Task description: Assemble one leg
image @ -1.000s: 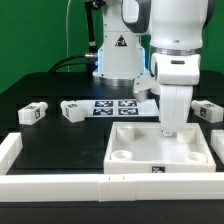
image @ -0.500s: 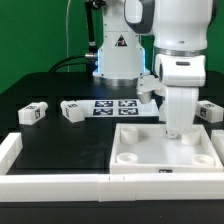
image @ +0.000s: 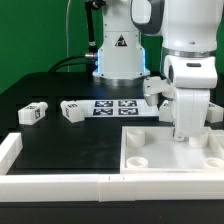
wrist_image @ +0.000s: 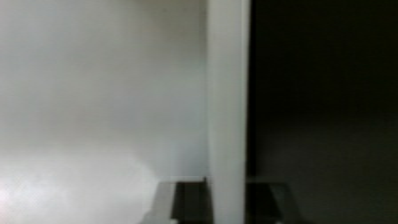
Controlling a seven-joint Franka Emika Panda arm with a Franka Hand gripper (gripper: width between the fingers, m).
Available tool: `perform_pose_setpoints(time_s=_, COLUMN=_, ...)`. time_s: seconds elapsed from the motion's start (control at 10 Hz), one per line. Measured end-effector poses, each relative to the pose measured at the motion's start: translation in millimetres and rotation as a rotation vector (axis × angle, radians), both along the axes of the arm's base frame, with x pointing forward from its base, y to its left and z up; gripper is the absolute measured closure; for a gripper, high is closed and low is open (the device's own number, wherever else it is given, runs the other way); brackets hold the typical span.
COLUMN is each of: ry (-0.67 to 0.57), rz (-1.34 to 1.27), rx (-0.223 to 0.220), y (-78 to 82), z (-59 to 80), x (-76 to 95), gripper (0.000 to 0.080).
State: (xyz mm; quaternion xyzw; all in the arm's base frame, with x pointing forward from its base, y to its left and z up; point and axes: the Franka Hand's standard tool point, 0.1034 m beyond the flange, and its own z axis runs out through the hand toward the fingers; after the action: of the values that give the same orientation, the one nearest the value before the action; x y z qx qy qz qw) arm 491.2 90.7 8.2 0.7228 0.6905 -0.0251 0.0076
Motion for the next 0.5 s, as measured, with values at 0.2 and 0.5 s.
perform_pose_setpoints(time_s=0.2, ry=0.000, rz=0.000, rx=0.000, y=0.0, z=-0.1, x=-0.1, gripper=0.0414)
perform_pose_setpoints(time_s=0.5, ry=0.001, rz=0.000, rx=0.000, y=-0.1, z=-0.2, x=-0.3, gripper=0.0240)
